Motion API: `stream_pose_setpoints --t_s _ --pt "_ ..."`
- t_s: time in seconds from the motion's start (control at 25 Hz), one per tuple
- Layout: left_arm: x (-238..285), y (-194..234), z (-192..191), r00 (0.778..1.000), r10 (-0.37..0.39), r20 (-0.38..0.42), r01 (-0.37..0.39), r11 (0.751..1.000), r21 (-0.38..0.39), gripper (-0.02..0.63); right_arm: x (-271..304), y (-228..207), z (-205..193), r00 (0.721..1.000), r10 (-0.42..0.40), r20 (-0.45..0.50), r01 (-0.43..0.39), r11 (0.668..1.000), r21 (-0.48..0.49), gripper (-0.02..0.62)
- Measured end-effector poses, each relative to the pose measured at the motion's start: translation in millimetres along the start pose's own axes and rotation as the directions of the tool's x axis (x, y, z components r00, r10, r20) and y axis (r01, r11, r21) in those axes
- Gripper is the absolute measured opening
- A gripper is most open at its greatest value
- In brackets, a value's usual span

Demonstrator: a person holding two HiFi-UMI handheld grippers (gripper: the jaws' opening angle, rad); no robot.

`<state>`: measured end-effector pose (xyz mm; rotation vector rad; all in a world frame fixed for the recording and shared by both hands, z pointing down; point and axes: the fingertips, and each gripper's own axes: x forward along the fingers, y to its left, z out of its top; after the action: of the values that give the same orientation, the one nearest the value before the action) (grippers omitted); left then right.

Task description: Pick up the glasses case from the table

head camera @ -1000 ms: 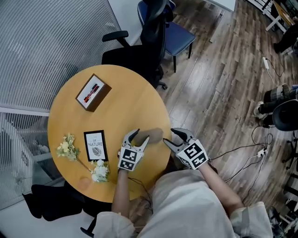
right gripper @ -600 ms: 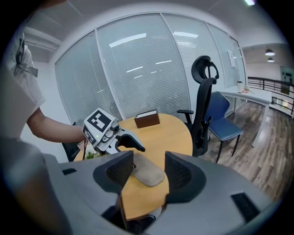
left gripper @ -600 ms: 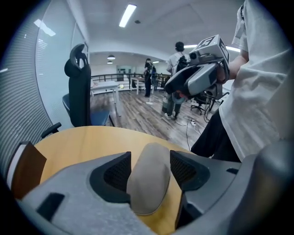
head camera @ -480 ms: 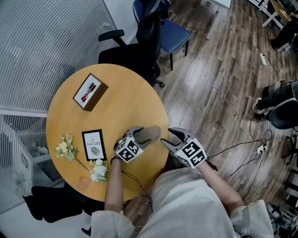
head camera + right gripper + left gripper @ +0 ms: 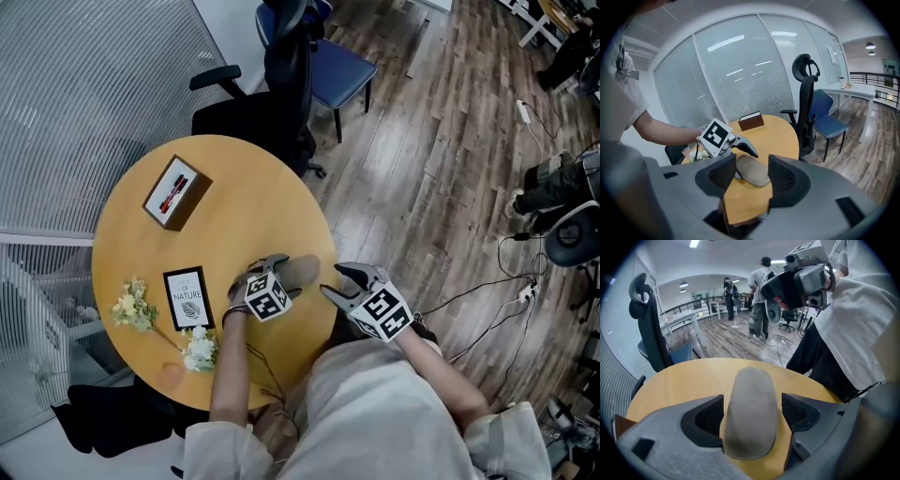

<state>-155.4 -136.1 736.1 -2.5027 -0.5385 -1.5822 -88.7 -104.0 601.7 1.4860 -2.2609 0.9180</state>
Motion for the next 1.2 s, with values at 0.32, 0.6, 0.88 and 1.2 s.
stream_pose_setpoints --t_s 0.32,0.6,0.88,1.2 --pt "20 0 -11 0.994 -0.037 -0.106 0.041 0.998 0.037 0.376 -1 6 -6 1.0 0.007 -0.008 -0.007 1.0 0.002 0.21" --pt "33 0 -13 0.99 -0.055 -0.133 0.059 0.998 0.028 0.377 -3 -1 -5 1.0 -0.006 -0.005 0.006 1.0 0.004 0.21" --pt "37 -1 -17 0.987 -0.045 -0.152 0.052 0.998 0.043 0.377 -5 -3 -8 1.0 -0.009 -0.006 0.009 1.0 0.009 0.21" --pt "37 -1 -14 0.988 -0.032 -0.152 0.04 0.998 0.045 0.377 -8 -5 -7 1.0 -0.008 -0.002 0.008 1.0 0.011 0.21"
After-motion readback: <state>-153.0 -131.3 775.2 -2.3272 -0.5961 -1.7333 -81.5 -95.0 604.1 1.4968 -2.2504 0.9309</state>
